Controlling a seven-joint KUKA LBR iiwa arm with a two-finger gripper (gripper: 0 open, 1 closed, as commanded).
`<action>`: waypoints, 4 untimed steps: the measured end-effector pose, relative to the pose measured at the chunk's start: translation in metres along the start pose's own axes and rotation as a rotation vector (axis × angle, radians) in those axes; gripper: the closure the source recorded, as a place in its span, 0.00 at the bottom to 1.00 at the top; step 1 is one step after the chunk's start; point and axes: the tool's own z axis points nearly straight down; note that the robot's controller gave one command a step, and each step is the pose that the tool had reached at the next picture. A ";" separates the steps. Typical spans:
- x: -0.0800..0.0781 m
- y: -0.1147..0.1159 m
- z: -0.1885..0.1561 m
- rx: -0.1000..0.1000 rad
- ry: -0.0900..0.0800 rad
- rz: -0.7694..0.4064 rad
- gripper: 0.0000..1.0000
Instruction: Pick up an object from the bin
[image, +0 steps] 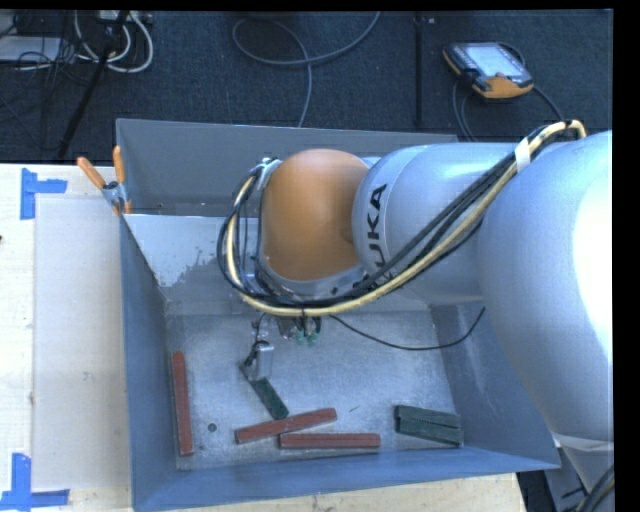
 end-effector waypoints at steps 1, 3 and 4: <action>-0.003 -0.056 0.040 -0.001 0.003 -0.172 0.00; 0.079 -0.058 0.050 0.001 0.009 -0.122 0.00; 0.097 -0.067 0.042 0.000 0.006 -0.077 0.00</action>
Offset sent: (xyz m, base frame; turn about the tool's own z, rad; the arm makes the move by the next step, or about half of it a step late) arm -0.1182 -0.0606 -0.0351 0.0126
